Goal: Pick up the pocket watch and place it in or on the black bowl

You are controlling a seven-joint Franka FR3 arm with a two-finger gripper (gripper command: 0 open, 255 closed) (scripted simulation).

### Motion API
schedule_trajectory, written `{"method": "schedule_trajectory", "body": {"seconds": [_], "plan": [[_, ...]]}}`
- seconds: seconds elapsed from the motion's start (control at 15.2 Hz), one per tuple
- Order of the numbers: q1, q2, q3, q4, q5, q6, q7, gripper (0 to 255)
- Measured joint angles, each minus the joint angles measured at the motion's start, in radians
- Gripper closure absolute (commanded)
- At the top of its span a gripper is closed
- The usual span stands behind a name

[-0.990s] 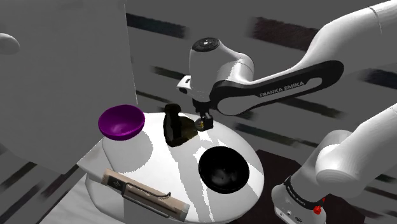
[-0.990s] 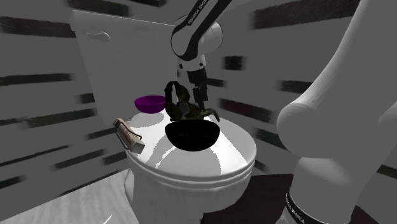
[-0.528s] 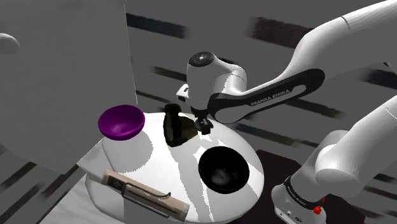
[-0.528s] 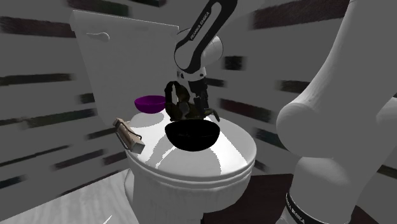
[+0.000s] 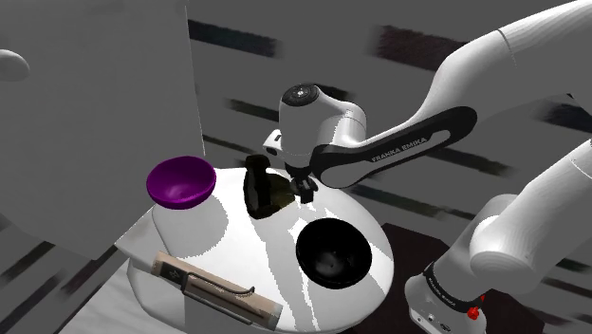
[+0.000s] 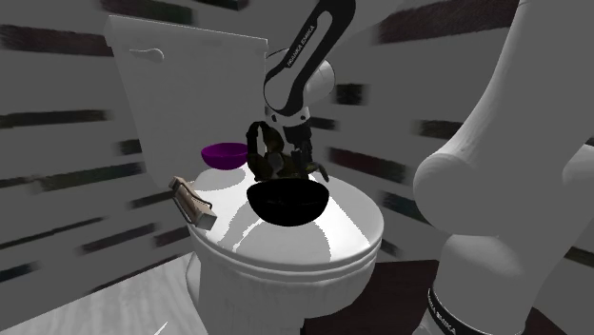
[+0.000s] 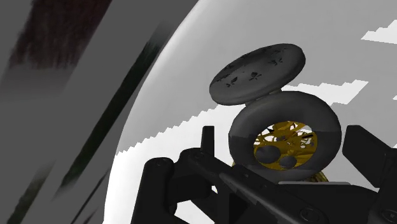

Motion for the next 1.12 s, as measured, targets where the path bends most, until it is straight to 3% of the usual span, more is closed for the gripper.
{"method": "schedule_trajectory", "body": {"seconds": [0.07, 0.73, 1.12], "plan": [[0.0, 0.0, 0.0, 0.0, 0.0, 0.0, 0.0, 255], [0.0, 0.0, 0.0, 0.0, 0.0, 0.0, 0.0, 255], [0.006, -0.044, -0.003, 0.029, 0.033, -0.065, -0.034, 255]]}}
